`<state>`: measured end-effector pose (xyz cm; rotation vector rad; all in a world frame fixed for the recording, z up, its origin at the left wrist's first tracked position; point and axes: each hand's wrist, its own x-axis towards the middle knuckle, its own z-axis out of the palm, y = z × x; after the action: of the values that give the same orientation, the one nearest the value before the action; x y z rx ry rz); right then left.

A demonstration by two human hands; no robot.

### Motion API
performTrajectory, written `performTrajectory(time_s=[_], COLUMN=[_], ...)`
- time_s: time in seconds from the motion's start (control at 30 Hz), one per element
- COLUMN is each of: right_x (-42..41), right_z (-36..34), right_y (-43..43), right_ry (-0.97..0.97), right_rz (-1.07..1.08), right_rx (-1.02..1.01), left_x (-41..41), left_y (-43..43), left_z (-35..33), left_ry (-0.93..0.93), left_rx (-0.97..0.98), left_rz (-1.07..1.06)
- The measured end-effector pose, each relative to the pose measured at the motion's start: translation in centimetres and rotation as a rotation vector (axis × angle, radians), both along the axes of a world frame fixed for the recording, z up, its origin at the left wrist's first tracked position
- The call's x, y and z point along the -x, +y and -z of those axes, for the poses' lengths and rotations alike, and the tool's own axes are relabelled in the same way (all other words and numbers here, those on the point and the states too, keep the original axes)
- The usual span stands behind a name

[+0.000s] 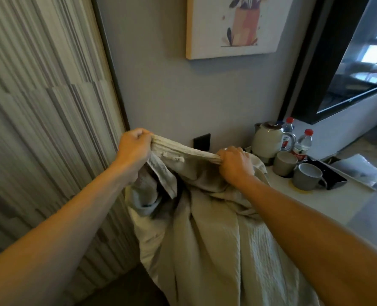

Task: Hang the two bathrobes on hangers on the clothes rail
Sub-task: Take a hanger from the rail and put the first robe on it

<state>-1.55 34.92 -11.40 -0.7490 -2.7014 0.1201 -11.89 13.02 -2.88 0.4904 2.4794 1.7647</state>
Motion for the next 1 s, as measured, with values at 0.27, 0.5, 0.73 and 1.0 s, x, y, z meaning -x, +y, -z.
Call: performTrajectory(time_s=[0.27,0.5,0.73,1.0], right_x=[-9.8,-19.5,-24.2,-23.1], right_z=[-15.2,-28.5,-36.6,-37.0], right_y=[-10.2,-23.2,-33.7,-40.9], right_ry=[0.329,0.549,0.626,0.260], right_rz=[0.060,0.069,0.067,-0.059], right_rx=[0.051,-0.162,-0.232,0.072], left_x=[-8.8,-16.0,-19.2,-24.9], left_y=[-14.4,-28.5,-41.7,-51.1], left_z=[-10.4,-17.6,-23.4,-25.7], left_ry=[0.594,0.915,0.659,-0.159], left_rx=[0.246,0.403,0.613,-0.104], left_rz=[0.176,0.094,-0.286,0.245])
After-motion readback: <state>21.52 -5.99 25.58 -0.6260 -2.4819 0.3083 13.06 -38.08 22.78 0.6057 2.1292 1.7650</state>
